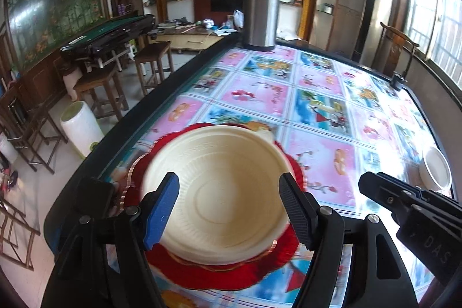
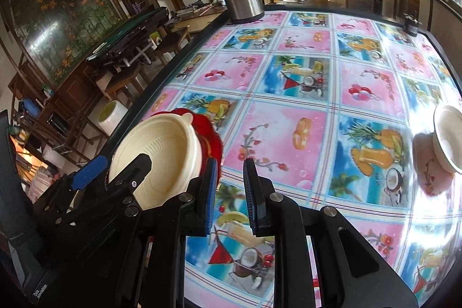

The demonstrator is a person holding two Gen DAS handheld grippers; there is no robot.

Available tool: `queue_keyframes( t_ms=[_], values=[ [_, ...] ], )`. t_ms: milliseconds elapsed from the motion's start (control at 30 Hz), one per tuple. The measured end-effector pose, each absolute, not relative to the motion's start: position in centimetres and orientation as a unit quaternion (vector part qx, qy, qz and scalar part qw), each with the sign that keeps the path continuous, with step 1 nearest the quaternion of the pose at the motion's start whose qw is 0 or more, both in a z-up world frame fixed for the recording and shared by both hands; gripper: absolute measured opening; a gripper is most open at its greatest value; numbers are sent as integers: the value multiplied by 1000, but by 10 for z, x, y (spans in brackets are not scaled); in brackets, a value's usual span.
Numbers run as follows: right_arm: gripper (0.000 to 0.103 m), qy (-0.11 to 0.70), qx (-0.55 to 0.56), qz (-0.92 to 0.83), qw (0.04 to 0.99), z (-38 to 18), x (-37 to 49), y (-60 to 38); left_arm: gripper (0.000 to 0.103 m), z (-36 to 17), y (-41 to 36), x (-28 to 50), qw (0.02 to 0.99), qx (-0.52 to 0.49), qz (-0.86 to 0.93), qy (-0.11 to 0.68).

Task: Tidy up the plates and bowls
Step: 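Lower the beige bowl into the stack and open both grippers, then move both grippers to the rim of the smaller white bowl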

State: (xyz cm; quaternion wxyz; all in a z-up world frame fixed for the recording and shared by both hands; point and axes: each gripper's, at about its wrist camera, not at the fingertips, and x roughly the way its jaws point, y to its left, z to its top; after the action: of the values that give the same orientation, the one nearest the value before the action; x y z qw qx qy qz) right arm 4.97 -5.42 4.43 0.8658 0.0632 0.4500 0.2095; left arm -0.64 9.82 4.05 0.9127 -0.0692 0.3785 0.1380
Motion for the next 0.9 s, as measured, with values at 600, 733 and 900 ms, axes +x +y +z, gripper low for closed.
queue_keyframes(
  t_ms=[600, 733, 900],
  values=[
    [19, 450, 104, 141, 876, 35, 52, -135, 72, 42, 22, 20, 920, -33, 69, 383],
    [32, 449, 115, 125, 877, 33, 53, -153, 72, 38, 5, 27, 920, -25, 56, 387],
    [32, 452, 122, 116, 876, 29, 52, -170, 72, 34, -12, 33, 918, -20, 44, 394]
  ],
)
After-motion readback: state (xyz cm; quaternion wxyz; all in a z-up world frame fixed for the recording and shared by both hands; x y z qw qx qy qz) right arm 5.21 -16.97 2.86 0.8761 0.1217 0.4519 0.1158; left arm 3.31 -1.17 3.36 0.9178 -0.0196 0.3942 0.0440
